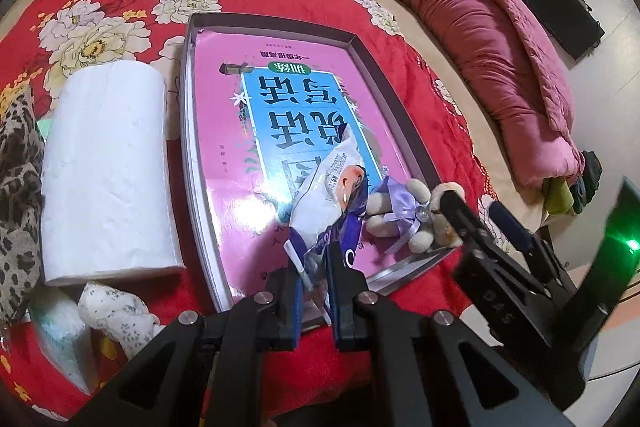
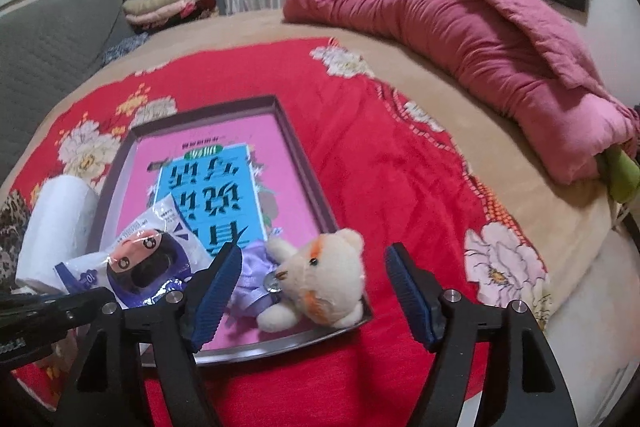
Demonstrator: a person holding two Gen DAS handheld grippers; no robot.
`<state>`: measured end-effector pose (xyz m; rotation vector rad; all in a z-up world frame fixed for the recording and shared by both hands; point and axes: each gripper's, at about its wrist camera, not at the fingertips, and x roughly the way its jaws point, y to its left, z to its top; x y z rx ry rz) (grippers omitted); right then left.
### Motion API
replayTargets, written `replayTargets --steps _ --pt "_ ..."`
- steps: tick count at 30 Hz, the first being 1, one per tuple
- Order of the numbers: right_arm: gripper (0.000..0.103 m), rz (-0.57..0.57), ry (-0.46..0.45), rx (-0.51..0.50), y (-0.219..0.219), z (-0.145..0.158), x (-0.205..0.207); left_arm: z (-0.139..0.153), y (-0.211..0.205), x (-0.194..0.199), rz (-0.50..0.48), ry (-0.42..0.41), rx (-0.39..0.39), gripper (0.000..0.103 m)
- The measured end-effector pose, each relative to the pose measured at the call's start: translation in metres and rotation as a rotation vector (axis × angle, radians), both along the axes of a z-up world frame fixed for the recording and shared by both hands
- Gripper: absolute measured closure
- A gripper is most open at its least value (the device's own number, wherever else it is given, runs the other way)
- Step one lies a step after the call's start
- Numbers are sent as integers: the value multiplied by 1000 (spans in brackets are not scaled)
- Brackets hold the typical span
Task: Organize soft objects
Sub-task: 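Set the teddy bear in the tray with the right tool while the left drops wipes on the book, then withdraw both open tools from the tray back toward the pile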
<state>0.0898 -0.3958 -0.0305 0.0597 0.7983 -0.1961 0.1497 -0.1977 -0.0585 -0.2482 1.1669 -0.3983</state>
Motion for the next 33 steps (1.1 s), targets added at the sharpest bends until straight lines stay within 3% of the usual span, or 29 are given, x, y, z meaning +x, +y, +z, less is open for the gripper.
replayTargets --steps 12,21,26,33 --pt "27 -32 -5 -7 -5 2 -4 -11 -6 9 15 39 87 89" --pt "27 -19 7 -29 0 -1 -2 -13 -3 6 -1 59 89 88" --pt "27 -20 12 -24 0 -1 -2 -11 -4 3 -20 52 96 74" --pt "27 -20 11 -25 -1 -1 -2 -11 -9 -2 -53 37 127 63"
